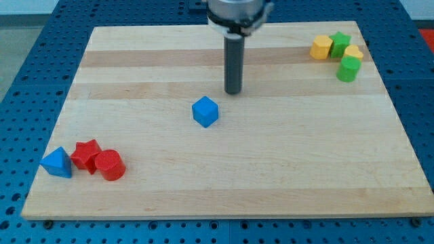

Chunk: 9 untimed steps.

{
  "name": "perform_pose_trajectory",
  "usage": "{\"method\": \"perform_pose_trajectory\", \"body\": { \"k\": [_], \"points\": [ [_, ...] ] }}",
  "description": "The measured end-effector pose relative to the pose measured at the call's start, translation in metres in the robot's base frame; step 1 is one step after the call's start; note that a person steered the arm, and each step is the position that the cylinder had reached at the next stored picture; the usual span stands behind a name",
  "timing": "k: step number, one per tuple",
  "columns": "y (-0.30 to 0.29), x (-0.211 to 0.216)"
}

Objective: Move the blue cube to the bottom right of the board

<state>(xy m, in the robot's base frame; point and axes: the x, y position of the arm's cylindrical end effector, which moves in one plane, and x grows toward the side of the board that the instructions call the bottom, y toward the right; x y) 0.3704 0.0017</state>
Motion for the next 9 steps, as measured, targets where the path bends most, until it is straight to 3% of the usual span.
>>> {"method": "perform_pose_trajectory", "body": {
  "k": [1, 3, 4, 5, 7, 9],
  "points": [
    [-0.042, -0.018],
    [-0.135, 0.032],
    [-0.11, 0.082],
    [-0.084, 0.097],
    [-0.046, 0.097],
    [-0.049, 0.099]
  ]
}}
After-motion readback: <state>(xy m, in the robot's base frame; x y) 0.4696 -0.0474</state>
